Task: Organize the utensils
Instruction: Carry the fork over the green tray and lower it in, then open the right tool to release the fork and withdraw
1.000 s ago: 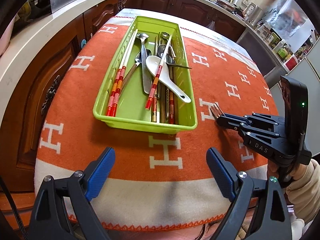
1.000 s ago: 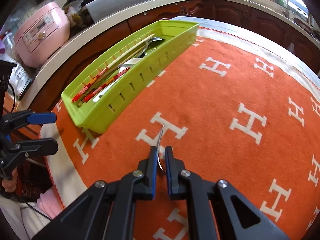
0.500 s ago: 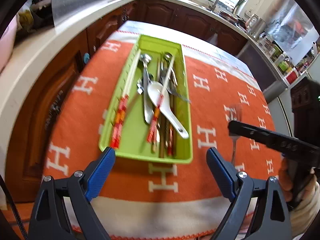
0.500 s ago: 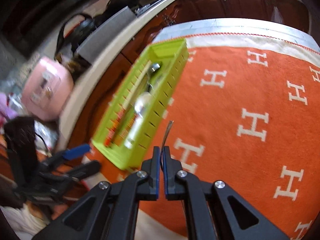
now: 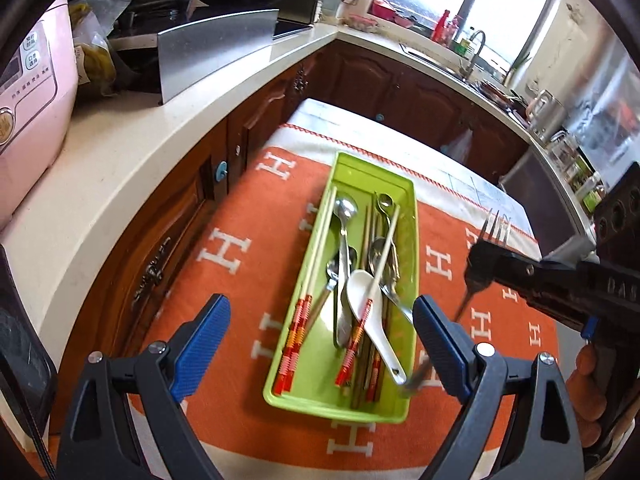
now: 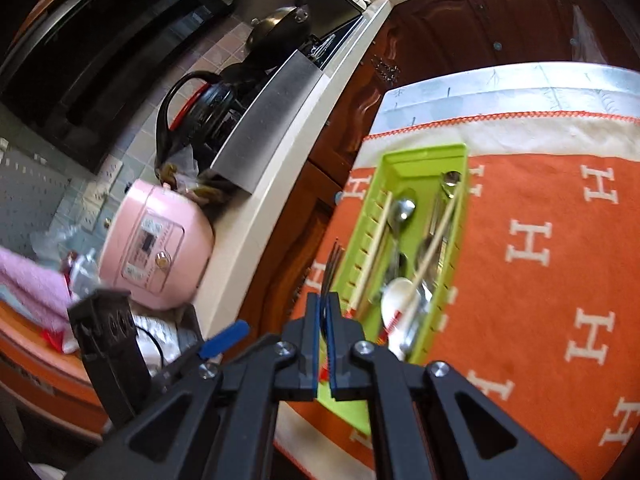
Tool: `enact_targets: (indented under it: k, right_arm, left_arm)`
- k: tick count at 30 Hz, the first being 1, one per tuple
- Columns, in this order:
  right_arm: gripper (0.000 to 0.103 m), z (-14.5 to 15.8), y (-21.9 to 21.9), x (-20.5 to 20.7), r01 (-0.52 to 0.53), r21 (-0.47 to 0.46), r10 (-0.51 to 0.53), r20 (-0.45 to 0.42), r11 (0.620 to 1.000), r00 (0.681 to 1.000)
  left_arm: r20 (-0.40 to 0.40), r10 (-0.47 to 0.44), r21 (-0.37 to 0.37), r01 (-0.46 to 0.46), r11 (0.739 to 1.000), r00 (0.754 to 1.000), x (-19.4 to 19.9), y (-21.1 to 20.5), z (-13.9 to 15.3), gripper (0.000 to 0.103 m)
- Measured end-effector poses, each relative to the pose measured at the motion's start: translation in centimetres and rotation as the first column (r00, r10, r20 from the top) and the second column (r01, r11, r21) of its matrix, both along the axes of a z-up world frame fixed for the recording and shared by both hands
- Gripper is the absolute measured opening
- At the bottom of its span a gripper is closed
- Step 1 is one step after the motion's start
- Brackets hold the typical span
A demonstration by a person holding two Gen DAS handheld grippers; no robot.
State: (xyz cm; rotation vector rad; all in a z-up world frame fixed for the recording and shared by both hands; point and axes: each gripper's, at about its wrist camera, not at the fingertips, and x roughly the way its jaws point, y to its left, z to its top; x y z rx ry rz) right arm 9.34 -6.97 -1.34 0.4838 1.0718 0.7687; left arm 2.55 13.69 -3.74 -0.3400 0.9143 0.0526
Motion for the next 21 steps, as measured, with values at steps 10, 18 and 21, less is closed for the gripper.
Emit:
enact_targets:
  k: [10,18,21]
  right_arm:
    - [0.005,-4.5,2.1,5.4,0.075,-0.085,-0.084,-0.107,0.994,0.991]
    - [0.012,-6.9,1.7,6.3,0.113,-0.229,-0.142,-0.115,0.967,0.983]
    - [0.02,-6.7,1.5,5.7,0.107,-0.242,-0.134,-0.096,0.964,0.986]
  left_arm:
    - [-0.028,0.021,0.015,-0.02,1.0,0.999,1.8,0.0,-1.5,0.091]
    - [-0.057,0.009,0.092,-0.004,0.996,0.998,3.4,-0.8,-2.2,0.091]
    - [-0.079,0.009,0.112,0.0,0.994,0.997,4.3,-1.0,-2.7,0.091]
